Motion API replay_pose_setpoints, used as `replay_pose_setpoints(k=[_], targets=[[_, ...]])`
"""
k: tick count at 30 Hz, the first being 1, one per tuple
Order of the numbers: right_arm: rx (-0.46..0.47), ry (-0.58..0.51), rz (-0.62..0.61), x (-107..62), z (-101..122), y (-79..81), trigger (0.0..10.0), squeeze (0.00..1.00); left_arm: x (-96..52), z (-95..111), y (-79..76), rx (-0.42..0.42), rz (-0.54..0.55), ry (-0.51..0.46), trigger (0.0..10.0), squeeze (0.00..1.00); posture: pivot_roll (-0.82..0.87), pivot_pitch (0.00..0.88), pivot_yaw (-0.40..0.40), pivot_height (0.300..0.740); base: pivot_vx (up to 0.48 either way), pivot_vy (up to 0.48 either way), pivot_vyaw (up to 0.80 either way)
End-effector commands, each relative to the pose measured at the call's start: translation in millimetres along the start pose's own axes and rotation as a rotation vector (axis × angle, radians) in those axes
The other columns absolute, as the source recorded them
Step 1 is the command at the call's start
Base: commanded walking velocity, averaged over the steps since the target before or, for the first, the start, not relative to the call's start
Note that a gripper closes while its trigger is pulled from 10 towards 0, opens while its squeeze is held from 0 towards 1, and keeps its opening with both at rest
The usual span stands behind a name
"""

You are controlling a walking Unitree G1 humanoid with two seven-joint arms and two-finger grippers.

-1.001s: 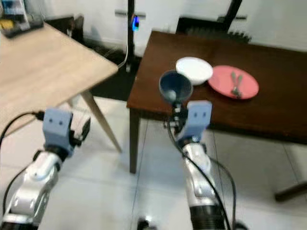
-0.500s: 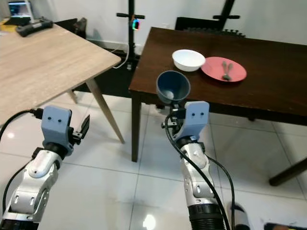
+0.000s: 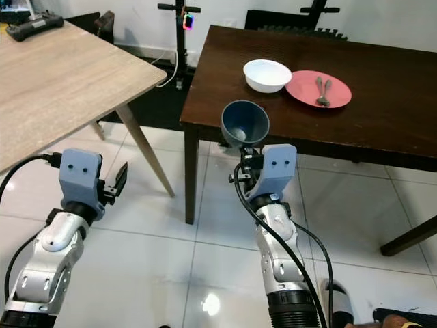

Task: Setting the table

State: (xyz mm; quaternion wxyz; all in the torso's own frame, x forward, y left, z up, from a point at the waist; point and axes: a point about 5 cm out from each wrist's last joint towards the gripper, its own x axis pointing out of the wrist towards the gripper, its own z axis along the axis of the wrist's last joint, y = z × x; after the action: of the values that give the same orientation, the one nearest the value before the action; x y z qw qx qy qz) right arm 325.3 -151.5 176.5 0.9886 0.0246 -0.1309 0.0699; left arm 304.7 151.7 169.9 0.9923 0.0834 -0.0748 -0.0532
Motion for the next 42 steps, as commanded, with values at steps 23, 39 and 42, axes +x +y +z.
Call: replay_pose_setpoints(k=[23, 39, 42], targets=[[-0.032, 0.014, -0.061, 0.9, -1.3, -9.1, 10.0, 0.00, -2.8, -7.0, -0.7, -0.004, -0.001, 0.034, 10.0, 0.00, 0.05, 0.068, 0.060, 0.740, 0.000, 0.000, 0.65], [-0.029, 0.023, -0.064, -0.2, -3.0, -8.9, 10.0, 0.00, -4.1, -8.6, -2.2, -0.005, -0.003, 0.045, 10.0, 0.00, 0.05, 0.080, 0.061, 0.740, 0.000, 0.000, 0.80], [-0.030, 0.023, -0.066, -0.3, -3.0, -9.2, 10.0, 0.00, -3.8, -8.7, -2.2, -0.005, -0.001, 0.047, 10.0, 0.00, 0.05, 0.080, 0.060, 0.740, 0.000, 0.000, 0.80]])
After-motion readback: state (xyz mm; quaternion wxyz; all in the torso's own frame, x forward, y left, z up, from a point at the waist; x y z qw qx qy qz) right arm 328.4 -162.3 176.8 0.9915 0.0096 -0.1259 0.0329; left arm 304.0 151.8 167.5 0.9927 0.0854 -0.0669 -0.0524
